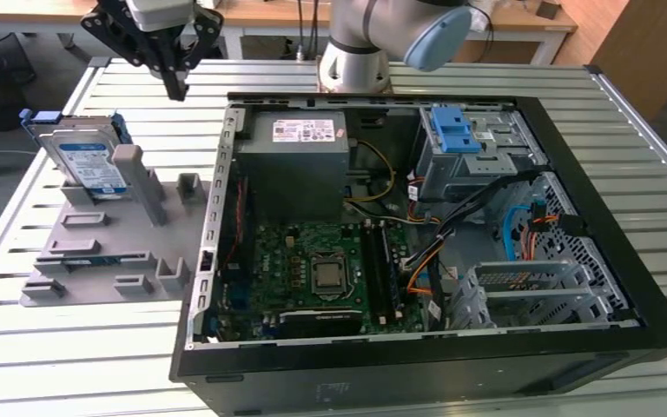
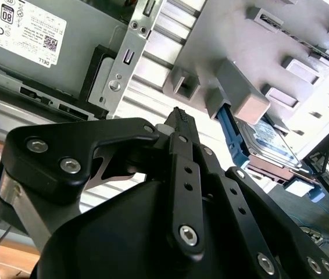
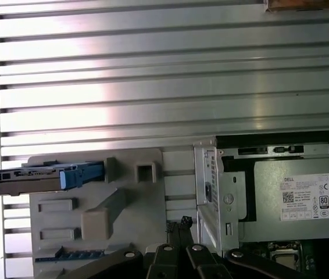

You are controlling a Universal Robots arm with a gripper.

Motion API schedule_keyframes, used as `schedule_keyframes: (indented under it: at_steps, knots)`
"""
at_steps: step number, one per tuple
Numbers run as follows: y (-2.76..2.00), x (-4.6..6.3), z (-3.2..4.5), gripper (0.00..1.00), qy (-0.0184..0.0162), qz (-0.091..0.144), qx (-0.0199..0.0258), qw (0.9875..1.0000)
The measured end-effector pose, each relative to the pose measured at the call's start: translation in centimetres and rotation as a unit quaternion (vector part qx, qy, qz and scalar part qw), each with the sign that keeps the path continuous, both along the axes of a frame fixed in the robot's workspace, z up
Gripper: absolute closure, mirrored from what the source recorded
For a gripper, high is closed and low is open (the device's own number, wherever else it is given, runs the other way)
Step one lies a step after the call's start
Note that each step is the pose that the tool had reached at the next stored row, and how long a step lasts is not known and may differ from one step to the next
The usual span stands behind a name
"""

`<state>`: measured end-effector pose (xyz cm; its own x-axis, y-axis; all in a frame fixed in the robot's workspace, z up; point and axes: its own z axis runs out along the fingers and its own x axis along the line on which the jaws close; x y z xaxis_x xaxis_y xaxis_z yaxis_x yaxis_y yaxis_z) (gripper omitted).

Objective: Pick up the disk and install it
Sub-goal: 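Reach for the disk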

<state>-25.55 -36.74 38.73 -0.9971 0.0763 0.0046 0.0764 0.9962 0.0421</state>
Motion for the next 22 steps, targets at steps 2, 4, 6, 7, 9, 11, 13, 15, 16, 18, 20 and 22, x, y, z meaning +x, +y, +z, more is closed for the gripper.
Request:
schedule_keyframes:
  at_steps: [2, 4, 6, 7, 9, 11, 13, 15, 16, 18, 20, 22]
  knots:
    - [0.07, -0.2, -0.01, 0.89, 0.0000, 0.000, 0.0000, 1.0000]
    - [0.16, -0.4, -0.02, 0.89, -0.0001, 0.000, 0.0001, 1.0000]
    - [0.22, -0.7, -0.02, 0.89, 0.0000, 0.000, 0.0000, 1.0000]
    - [0.25, -0.8, -0.03, 0.89, 0.0000, 0.000, 0.0000, 1.0000]
    - [0.28, -1.0, -0.03, 0.89, 0.0000, 0.000, 0.0000, 1.0000]
    - [0.32, -1.2, -0.04, 0.89, 0.0000, 0.000, 0.0000, 1.0000]
    - [0.35, -1.4, -0.05, 0.89, -0.0001, 0.000, 0.0000, 1.0000]
    - [0.39, -1.5, -0.06, 0.89, 0.0000, 0.000, 0.0000, 1.0000]
    - [0.41, -1.6, -0.06, 0.89, 0.0000, 0.000, 0.0000, 1.0000]
    - [0.44, -1.8, -0.07, 0.89, 0.0000, 0.000, 0.0000, 1.0000]
    - [0.49, -2.0, -0.08, 0.89, 0.0000, 0.000, 0.0000, 1.0000]
    - [0.53, -2.1, -0.09, 0.89, 0.0000, 0.000, 0.0001, 1.0000]
